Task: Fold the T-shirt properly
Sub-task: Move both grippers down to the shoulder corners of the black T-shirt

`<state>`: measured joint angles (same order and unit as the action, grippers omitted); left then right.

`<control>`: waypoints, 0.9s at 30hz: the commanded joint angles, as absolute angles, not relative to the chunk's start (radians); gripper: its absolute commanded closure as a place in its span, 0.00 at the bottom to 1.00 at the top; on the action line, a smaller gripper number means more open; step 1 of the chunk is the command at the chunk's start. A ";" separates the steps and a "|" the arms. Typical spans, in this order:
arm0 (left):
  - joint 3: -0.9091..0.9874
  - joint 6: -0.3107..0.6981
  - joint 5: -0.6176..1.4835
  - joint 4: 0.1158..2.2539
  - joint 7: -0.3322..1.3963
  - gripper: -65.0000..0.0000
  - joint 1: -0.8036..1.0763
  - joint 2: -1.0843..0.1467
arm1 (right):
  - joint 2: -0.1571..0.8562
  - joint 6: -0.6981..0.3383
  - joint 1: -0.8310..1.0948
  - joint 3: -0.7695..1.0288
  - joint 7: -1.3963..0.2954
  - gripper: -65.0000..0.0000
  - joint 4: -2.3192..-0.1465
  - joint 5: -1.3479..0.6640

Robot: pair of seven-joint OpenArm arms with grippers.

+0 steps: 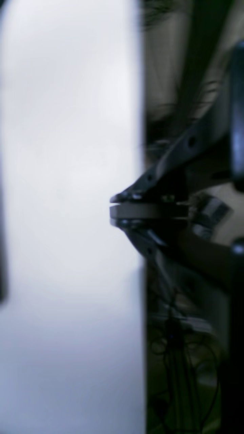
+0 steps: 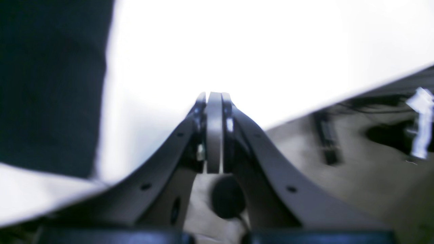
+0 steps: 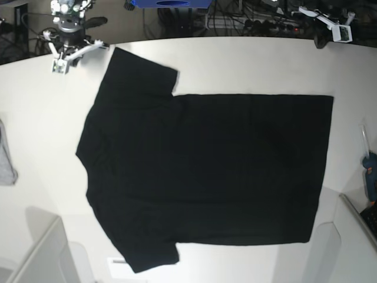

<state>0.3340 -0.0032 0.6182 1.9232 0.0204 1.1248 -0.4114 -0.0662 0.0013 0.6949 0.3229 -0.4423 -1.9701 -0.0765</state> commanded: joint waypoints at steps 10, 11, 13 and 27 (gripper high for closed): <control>0.684 0.325 0.743 1.933 0.378 1.00 0.934 -0.272 | 0.051 0.004 0.665 0.326 -0.426 0.71 -1.982 -0.616; 0.736 0.354 0.743 1.933 0.417 0.99 0.905 -0.248 | 0.070 0.004 0.665 0.323 -0.426 0.66 -1.980 -0.668; 0.843 0.406 0.743 1.933 0.489 0.97 0.851 -0.202 | 0.099 0.002 0.664 0.318 -0.426 0.59 -1.966 -0.788; 0.977 0.573 0.447 1.914 0.610 0.96 0.671 -0.117 | 0.153 -0.111 0.545 0.315 -0.538 0.52 -1.716 -1.023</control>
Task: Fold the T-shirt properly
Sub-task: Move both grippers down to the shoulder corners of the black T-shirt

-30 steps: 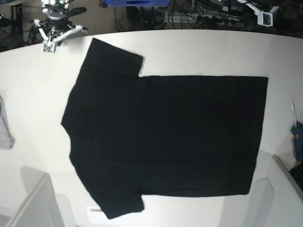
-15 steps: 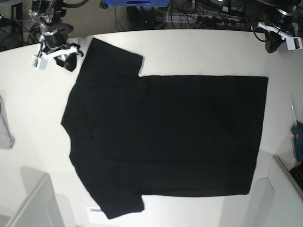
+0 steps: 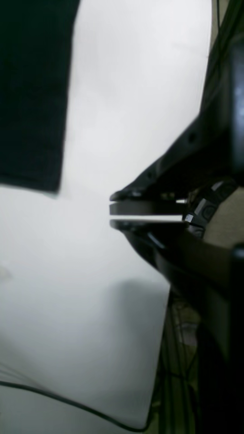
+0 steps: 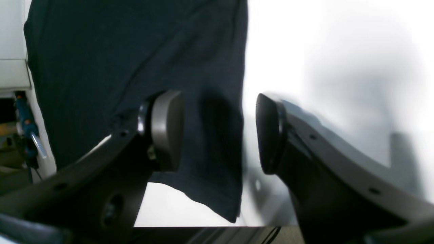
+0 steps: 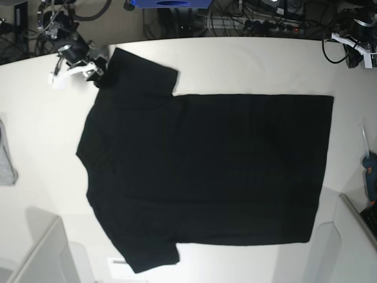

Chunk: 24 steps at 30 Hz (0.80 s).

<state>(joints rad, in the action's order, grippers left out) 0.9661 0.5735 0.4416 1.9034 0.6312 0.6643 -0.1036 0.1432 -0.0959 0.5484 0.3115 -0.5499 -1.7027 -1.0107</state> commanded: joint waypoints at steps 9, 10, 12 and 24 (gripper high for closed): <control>0.970 0.573 0.461 1.807 0.616 0.40 0.599 -0.113 | 0.139 -0.114 0.544 0.275 -0.544 0.52 -1.696 -0.929; 0.970 0.575 0.486 1.794 0.618 0.33 0.588 -0.113 | 0.139 -0.114 0.544 0.262 -0.544 0.52 -1.696 -0.929; 0.970 0.575 0.553 1.759 0.639 0.26 0.578 -0.116 | 0.139 -0.114 0.542 0.226 -0.541 0.52 -1.695 -0.929; 0.970 0.572 0.674 1.558 0.796 0.32 0.398 -0.153 | 0.139 -0.114 0.533 0.211 -0.536 0.76 -1.624 -0.928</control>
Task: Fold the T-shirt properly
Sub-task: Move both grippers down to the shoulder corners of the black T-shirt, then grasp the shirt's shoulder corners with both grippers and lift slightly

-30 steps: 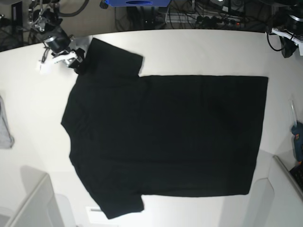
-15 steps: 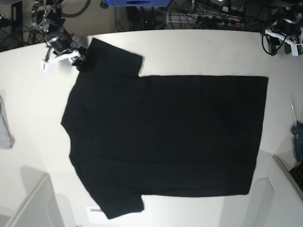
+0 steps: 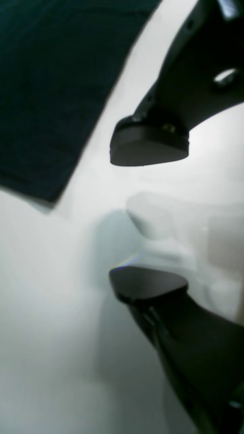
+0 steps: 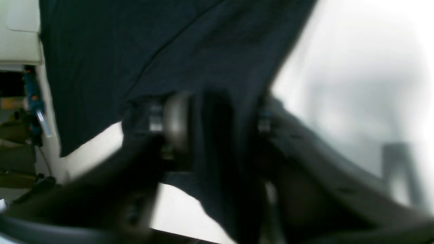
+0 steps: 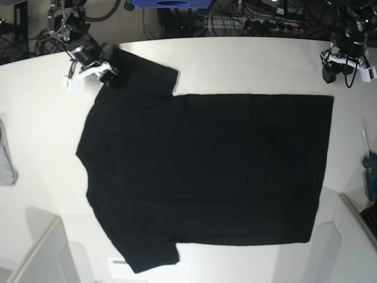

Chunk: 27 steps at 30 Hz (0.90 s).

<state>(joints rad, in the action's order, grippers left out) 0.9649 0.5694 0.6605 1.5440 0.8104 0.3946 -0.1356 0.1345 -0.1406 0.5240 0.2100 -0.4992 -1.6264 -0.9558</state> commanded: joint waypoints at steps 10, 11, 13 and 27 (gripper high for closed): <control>0.900 0.518 0.674 1.423 0.791 0.39 0.298 -0.159 | 0.139 -0.114 0.526 0.205 -0.544 1.00 -1.624 -0.929; 0.886 0.486 0.674 1.412 0.791 0.39 0.286 -0.159 | 0.139 -0.114 0.526 0.205 -0.544 1.00 -1.624 -0.929; 0.874 0.446 0.674 1.385 0.789 0.39 0.262 -0.159 | 0.139 -0.114 0.526 0.205 -0.544 1.00 -1.624 -0.929; 0.872 0.437 0.674 1.254 0.796 0.39 0.165 -0.154 | 0.139 -0.114 0.530 0.211 -0.544 1.00 -1.624 -0.929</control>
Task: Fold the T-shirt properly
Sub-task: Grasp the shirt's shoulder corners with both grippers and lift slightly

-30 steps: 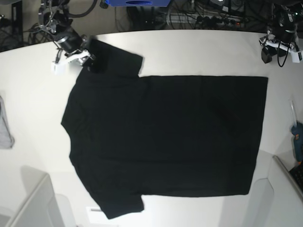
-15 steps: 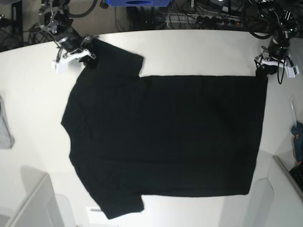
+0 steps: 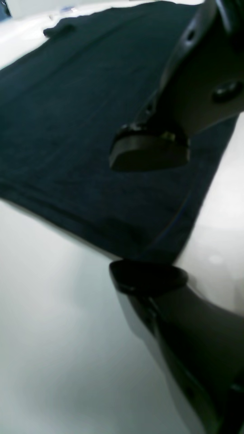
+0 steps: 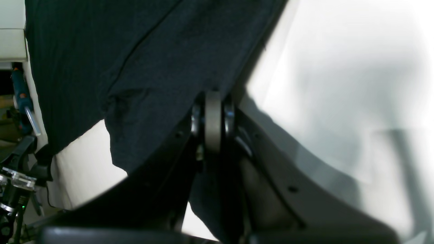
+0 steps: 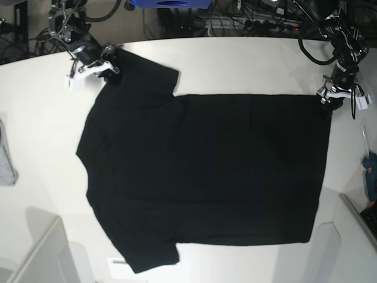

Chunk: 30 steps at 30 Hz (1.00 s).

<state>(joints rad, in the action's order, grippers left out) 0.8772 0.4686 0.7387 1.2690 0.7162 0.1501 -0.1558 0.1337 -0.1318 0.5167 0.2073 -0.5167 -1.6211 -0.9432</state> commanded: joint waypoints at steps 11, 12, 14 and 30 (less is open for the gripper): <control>0.754 0.437 0.674 1.256 0.794 0.95 0.168 -0.159 | 0.139 -0.114 0.527 0.213 -0.538 1.00 -1.624 -0.928; 0.745 0.437 0.674 1.260 0.796 1.00 0.174 -0.159 | 0.139 -0.114 0.529 0.223 -0.538 1.00 -1.626 -0.928; 0.728 0.437 0.674 1.273 0.796 1.00 0.179 -0.160 | 0.139 -0.114 0.532 0.249 -0.538 1.00 -1.626 -0.928; 0.667 0.437 0.677 1.503 0.796 1.00 0.384 -0.189 | 0.139 -0.116 0.610 0.317 -0.538 1.00 -1.652 -0.928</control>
<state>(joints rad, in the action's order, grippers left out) 0.6655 0.4480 0.7074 1.4975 0.7639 0.3756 -0.1852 0.1310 -0.1329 0.5976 0.3126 -0.5159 -1.6485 -0.9512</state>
